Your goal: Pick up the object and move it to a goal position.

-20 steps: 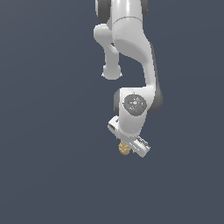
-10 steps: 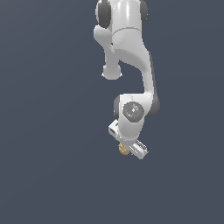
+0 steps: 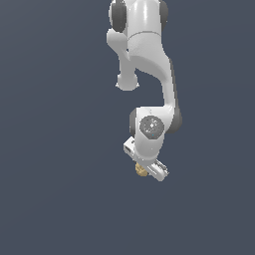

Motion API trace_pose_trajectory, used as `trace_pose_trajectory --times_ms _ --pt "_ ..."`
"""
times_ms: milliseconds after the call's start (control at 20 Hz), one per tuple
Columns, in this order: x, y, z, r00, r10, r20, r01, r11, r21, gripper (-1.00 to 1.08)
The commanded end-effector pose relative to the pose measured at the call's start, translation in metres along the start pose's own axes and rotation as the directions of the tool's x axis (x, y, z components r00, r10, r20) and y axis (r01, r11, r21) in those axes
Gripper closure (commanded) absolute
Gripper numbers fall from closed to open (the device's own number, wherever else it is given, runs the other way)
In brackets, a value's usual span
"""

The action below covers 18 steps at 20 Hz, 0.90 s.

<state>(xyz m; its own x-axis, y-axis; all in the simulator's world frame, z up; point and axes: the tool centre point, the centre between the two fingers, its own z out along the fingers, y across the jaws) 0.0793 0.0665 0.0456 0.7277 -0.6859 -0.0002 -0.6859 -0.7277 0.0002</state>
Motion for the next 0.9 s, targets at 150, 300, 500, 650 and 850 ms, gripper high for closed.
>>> trace_pose_trajectory --times_ms 150,300,500,650,850 --pt "-0.001 -0.003 -0.001 1.0 0.0 0.0 0.0 1.0 0.0 1.08" --pt "-0.005 -0.012 -0.005 1.0 0.0 0.0 0.0 1.0 0.0 1.08" --pt "-0.014 -0.03 -0.012 1.0 0.0 0.0 0.0 1.0 0.0 1.08" --pt "-0.022 -0.048 -0.018 1.0 0.0 0.0 0.0 1.0 0.0 1.08" --pt "-0.032 -0.071 -0.027 1.0 0.0 0.0 0.0 1.0 0.0 1.08"
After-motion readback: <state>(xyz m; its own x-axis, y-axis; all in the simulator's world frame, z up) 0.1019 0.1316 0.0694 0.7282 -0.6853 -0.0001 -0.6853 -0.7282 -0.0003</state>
